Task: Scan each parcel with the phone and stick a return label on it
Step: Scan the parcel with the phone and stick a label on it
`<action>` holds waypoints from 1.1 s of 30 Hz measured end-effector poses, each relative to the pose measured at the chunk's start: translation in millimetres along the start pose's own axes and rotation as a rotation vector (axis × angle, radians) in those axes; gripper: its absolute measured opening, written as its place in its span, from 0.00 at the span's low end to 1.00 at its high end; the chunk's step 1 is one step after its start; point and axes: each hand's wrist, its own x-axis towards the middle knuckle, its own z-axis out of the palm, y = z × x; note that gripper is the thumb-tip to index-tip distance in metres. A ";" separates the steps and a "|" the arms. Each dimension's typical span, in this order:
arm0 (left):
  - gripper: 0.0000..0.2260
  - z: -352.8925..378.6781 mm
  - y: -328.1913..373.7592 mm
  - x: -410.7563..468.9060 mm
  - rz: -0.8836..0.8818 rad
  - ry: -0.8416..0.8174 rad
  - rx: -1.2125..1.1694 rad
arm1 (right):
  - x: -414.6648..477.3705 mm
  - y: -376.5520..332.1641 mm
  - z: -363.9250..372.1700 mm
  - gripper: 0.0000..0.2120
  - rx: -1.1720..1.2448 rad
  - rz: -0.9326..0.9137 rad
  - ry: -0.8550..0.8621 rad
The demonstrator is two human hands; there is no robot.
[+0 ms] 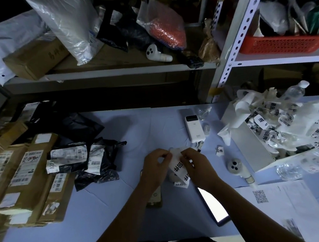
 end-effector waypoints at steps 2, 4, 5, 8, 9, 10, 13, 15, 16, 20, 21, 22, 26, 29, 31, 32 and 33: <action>0.08 -2.3 -0.7 2.7 -0.034 0.067 -0.058 | 1.8 9.5 -0.3 0.06 -0.010 0.073 0.018; 0.09 -6.7 -1.5 5.4 -0.060 0.131 -0.128 | 4.4 21.2 -1.3 0.07 -0.023 0.172 0.072; 0.08 -9.1 -1.8 6.7 -0.079 0.157 -0.171 | 6.3 27.5 -2.5 0.08 -0.040 0.230 0.103; 0.04 -16.4 -1.4 7.4 -0.167 0.177 -0.312 | 7.7 40.3 -6.1 0.12 -0.120 0.401 0.169; 0.07 -18.1 -0.8 6.6 -0.187 0.167 -0.351 | 6.6 40.8 -5.9 0.15 -0.146 0.425 0.201; 0.09 -19.8 -0.5 5.6 -0.199 0.157 -0.377 | 5.6 38.9 -5.4 0.18 -0.154 0.413 0.256; 0.10 -24.3 2.6 0.4 -0.180 0.124 -0.447 | 6.1 18.4 -3.7 0.16 0.073 0.256 0.244; 0.09 -27.4 4.9 -5.0 -0.136 0.095 -0.523 | 10.0 -5.6 -3.2 0.12 0.521 0.331 -0.046; 0.09 -28.8 5.6 -7.8 -0.121 0.084 -0.551 | 10.6 -17.4 -3.5 0.13 0.740 0.399 -0.201; 0.08 -36.0 7.4 -16.9 -0.146 0.100 -0.547 | 6.1 -37.7 -0.9 0.13 1.106 0.470 -0.413; 0.07 -39.0 6.4 -18.9 -0.158 0.087 -0.543 | 4.2 -37.3 1.0 0.13 1.141 0.457 -0.389; 0.08 -42.4 5.0 -21.3 -0.165 0.066 -0.547 | 3.0 -36.1 2.8 0.13 1.160 0.445 -0.350; 0.15 -59.0 0.9 -35.0 -0.191 -0.004 -0.611 | -3.8 -29.7 8.2 0.14 1.049 0.377 -0.272; 0.16 -71.3 -3.0 -48.6 -0.297 -0.047 -0.681 | -12.7 -23.9 11.6 0.15 0.960 0.328 -0.245; 0.14 -73.2 -4.3 -57.1 -0.359 -0.039 -0.661 | -19.0 -21.4 14.4 0.14 0.948 0.314 -0.202; 0.14 -71.3 -4.4 -60.5 -0.368 -0.015 -0.623 | -21.7 -20.6 17.2 0.14 0.940 0.311 -0.178; 0.13 -67.8 -4.4 -63.4 -0.365 0.018 -0.570 | -24.7 -20.5 20.7 0.14 0.927 0.312 -0.157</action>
